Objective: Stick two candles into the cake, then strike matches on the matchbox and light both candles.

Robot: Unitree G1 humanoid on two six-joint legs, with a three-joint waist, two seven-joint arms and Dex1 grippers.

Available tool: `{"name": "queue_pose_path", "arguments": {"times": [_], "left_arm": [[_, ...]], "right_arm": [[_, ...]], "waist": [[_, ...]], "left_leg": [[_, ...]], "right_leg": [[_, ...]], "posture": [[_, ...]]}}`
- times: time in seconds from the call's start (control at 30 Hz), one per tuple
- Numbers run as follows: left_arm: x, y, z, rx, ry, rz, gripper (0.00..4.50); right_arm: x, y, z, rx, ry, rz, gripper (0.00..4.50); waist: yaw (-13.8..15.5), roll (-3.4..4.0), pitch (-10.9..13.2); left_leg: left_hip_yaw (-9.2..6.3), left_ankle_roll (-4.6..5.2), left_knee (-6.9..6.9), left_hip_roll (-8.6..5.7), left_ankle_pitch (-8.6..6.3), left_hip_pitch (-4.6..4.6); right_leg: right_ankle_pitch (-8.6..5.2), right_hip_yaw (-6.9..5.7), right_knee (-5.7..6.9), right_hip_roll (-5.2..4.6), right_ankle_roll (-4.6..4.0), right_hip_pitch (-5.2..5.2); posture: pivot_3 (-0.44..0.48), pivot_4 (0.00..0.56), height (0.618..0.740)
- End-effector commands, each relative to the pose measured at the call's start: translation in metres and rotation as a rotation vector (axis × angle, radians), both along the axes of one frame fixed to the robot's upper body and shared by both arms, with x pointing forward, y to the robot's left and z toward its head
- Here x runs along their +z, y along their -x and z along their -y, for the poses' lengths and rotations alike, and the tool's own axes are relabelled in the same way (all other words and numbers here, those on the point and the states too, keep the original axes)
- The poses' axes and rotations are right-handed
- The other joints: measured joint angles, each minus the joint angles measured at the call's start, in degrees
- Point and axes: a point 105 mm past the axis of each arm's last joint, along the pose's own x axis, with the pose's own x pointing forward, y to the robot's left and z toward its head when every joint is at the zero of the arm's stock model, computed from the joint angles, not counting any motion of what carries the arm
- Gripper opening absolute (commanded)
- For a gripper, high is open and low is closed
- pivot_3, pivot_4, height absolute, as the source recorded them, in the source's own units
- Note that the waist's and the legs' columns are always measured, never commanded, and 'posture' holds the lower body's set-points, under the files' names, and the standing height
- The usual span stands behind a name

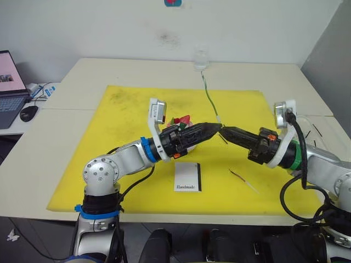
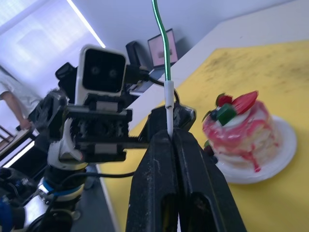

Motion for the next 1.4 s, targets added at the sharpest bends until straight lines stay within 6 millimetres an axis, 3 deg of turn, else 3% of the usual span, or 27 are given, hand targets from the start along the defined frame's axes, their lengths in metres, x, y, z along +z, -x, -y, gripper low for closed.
{"name": "queue_pose_path", "arguments": {"times": [0.03,0.37,0.87,1.07,1.17,1.3,1.4], "left_arm": [[0.012,0.004,-0.002,-0.023,0.049,0.009,4.50],[0.010,0.007,0.000,-0.056,0.055,-0.011,4.50],[0.003,0.012,0.000,-0.085,0.035,-0.009,0.11],[0.001,0.013,-0.001,-0.088,0.029,-0.001,0.02],[0.001,0.012,-0.004,-0.061,0.019,0.024,0.00],[0.008,0.004,-0.012,0.042,-0.005,0.092,0.00],[0.018,-0.010,-0.023,0.229,-0.112,0.254,0.00]], "right_arm": [[0.008,0.011,-0.007,0.048,-0.032,0.009,0.03],[0.009,0.016,-0.015,0.069,-0.046,-0.026,0.03],[0.007,0.020,-0.018,0.094,-0.036,-0.040,0.00],[0.007,0.021,-0.019,0.108,-0.044,-0.050,0.00],[0.007,0.021,-0.015,0.101,-0.028,-0.041,0.64],[0.003,0.022,-0.009,0.092,0.104,0.025,2.02],[0.002,0.021,-0.005,0.086,0.267,0.138,3.13]], "waist": [[-0.1,0.00,0.0],[-0.3,0.00,0.0],[-0.3,0.00,0.0],[-0.2,0.00,0.0],[-0.2,0.00,0.0],[-0.2,0.00,0.0],[-0.1,-0.01,0.0]], "left_leg": [[0.00,0.00,0.00,0.00,0.00,0.00],[0.01,0.00,0.00,-0.02,0.00,-0.04],[-0.01,0.00,0.00,-0.01,0.00,-0.29],[-0.03,0.00,0.00,0.00,0.00,-0.34],[-0.04,0.00,0.00,0.01,0.00,-0.35],[-0.04,0.00,0.00,0.00,0.00,-0.37],[-0.04,0.00,0.00,-0.02,0.00,-0.39]], "right_leg": [[0.00,0.00,0.01,0.00,0.00,0.00],[0.00,0.00,-0.07,0.03,0.00,-0.01],[0.00,-0.02,-0.14,0.04,0.01,-0.21],[0.00,-0.05,-0.19,0.03,0.01,-0.22],[0.00,-0.06,-0.19,0.03,0.01,-0.24],[0.00,-0.07,-0.21,0.03,0.01,-0.25],[0.00,-0.07,-0.24,0.03,0.01,-0.26]], "posture": [[0.000,0.150,0.740],[0.000,0.150,0.740],[0.000,0.150,0.740],[0.000,0.150,0.740],[0.000,0.150,0.740],[0.000,0.150,0.740],[0.000,0.150,0.740]]}}
